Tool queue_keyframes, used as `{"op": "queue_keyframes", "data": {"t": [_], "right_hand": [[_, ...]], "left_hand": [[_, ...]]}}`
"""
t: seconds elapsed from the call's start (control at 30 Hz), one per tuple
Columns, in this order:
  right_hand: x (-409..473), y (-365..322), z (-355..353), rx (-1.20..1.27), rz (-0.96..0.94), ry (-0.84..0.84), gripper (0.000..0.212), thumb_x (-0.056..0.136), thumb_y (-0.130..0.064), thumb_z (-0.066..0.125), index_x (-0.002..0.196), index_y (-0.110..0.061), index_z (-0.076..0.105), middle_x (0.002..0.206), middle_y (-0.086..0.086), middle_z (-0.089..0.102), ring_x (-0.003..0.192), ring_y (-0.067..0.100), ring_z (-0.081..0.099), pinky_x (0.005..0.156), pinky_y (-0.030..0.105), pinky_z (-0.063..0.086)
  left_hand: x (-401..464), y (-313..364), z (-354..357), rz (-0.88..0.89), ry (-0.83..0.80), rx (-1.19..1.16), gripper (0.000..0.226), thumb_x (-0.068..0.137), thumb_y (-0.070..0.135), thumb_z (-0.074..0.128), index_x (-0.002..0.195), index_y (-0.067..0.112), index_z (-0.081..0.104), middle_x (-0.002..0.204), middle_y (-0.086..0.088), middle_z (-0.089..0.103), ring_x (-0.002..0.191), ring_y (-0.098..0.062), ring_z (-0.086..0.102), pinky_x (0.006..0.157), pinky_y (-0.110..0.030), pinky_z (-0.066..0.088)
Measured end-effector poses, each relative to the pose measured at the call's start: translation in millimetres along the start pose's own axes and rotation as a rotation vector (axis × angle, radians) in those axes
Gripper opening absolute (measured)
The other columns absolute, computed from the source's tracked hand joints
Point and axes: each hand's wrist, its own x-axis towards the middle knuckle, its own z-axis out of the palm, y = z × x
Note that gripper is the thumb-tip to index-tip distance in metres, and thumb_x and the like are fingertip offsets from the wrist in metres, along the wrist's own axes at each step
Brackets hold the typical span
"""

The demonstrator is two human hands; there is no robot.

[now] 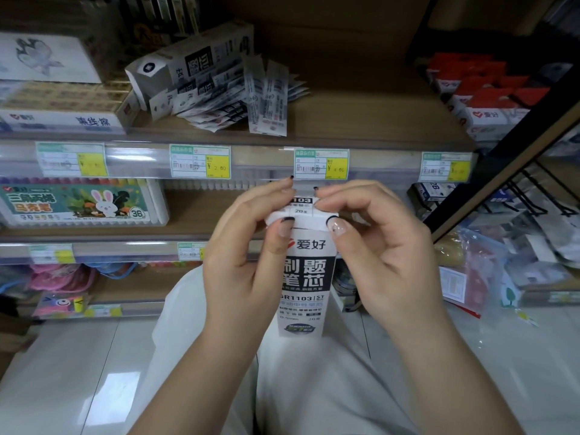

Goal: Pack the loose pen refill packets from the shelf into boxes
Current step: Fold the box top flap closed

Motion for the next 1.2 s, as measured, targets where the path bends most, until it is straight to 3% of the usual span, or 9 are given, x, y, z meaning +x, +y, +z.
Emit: {"op": "queue_keyframes", "data": {"t": [0.1, 0.27, 0.4, 0.57, 0.7, 0.9, 1.0, 1.07, 1.2], "right_hand": [[1.8, -1.4, -2.3, -0.052, -0.032, -0.027, 0.015, 0.086, -0.01, 0.051, 0.097, -0.013, 0.061, 0.101, 0.002, 0.062, 0.096, 0.009, 0.059, 0.084, 0.015, 0.044], [6.7, -5.8, -8.0, -0.126, -0.066, -0.095, 0.016, 0.088, -0.01, 0.051, 0.098, -0.014, 0.063, 0.094, 0.01, 0.063, 0.092, 0.014, 0.06, 0.08, 0.018, 0.048], [11.2, -10.6, -16.8, -0.241, -0.074, -0.182, 0.018, 0.088, -0.009, 0.051, 0.098, -0.008, 0.066, 0.095, 0.008, 0.063, 0.091, 0.015, 0.06, 0.076, 0.028, 0.05], [17.3, -14.9, -22.6, -0.36, -0.129, -0.236, 0.018, 0.089, -0.012, 0.05, 0.095, -0.006, 0.066, 0.092, 0.006, 0.063, 0.087, 0.019, 0.061, 0.071, 0.037, 0.049], [18.7, -13.5, -21.9, -0.367, -0.148, -0.246, 0.017, 0.089, -0.013, 0.053, 0.094, -0.005, 0.066, 0.093, 0.005, 0.063, 0.089, 0.019, 0.062, 0.071, 0.04, 0.051], [18.7, -13.5, -26.0, -0.331, -0.16, -0.262, 0.014, 0.086, -0.012, 0.059, 0.092, -0.005, 0.069, 0.098, 0.003, 0.065, 0.091, 0.009, 0.062, 0.079, 0.028, 0.052], [16.9, -12.1, -25.6, -0.423, -0.203, -0.273, 0.016, 0.086, -0.015, 0.059, 0.094, -0.006, 0.07, 0.103, 0.003, 0.065, 0.09, 0.008, 0.062, 0.08, 0.024, 0.05], [15.1, -10.4, -24.7, -0.448, -0.219, -0.269, 0.017, 0.086, -0.015, 0.059, 0.097, -0.007, 0.07, 0.106, 0.004, 0.065, 0.091, 0.009, 0.063, 0.08, 0.026, 0.052], [14.2, -12.6, -24.9, -0.317, -0.112, -0.248, 0.014, 0.083, -0.007, 0.063, 0.096, -0.007, 0.07, 0.098, 0.003, 0.066, 0.091, 0.013, 0.064, 0.077, 0.033, 0.053]], "left_hand": [[0.1, 1.0, -1.5, 0.001, -0.011, -0.026, 0.025, 0.097, 0.028, 0.044, 0.118, 0.016, 0.052, 0.119, -0.002, 0.057, 0.117, -0.018, 0.055, 0.089, -0.014, 0.044], [0.7, 1.6, -4.4, -0.006, -0.038, -0.06, 0.024, 0.096, 0.029, 0.045, 0.118, 0.019, 0.05, 0.123, -0.003, 0.055, 0.118, -0.015, 0.055, 0.086, -0.01, 0.044], [0.6, 3.0, -5.0, -0.039, -0.064, -0.142, 0.01, 0.095, 0.029, 0.048, 0.101, 0.022, 0.047, 0.128, -0.005, 0.052, 0.122, -0.01, 0.053, 0.088, -0.013, 0.043], [-0.5, 4.0, -6.5, -0.027, -0.062, -0.145, 0.008, 0.095, 0.026, 0.05, 0.103, 0.027, 0.048, 0.127, 0.004, 0.055, 0.125, -0.018, 0.052, 0.087, -0.026, 0.047], [0.7, 4.5, -8.0, -0.066, -0.056, -0.152, 0.009, 0.094, 0.026, 0.051, 0.103, 0.027, 0.049, 0.127, 0.0, 0.055, 0.126, -0.018, 0.051, 0.085, -0.024, 0.046], [1.1, 7.8, -9.5, -0.125, -0.054, -0.201, 0.022, 0.09, 0.02, 0.055, 0.099, 0.039, 0.049, 0.126, 0.008, 0.061, 0.114, -0.017, 0.06, 0.076, -0.019, 0.048], [1.9, 5.3, -11.6, -0.086, -0.06, -0.202, 0.021, 0.09, 0.02, 0.056, 0.098, 0.038, 0.049, 0.123, -0.002, 0.059, 0.121, -0.017, 0.056, 0.076, -0.02, 0.049], [2.1, 3.3, -13.1, -0.068, -0.067, -0.207, 0.013, 0.092, 0.026, 0.056, 0.097, 0.036, 0.049, 0.124, -0.007, 0.057, 0.122, -0.015, 0.055, 0.078, -0.022, 0.049], [1.4, 3.5, -13.3, -0.065, -0.065, -0.22, 0.011, 0.092, 0.028, 0.057, 0.096, 0.037, 0.052, 0.121, 0.002, 0.061, 0.117, -0.017, 0.058, 0.081, -0.026, 0.049]]}}
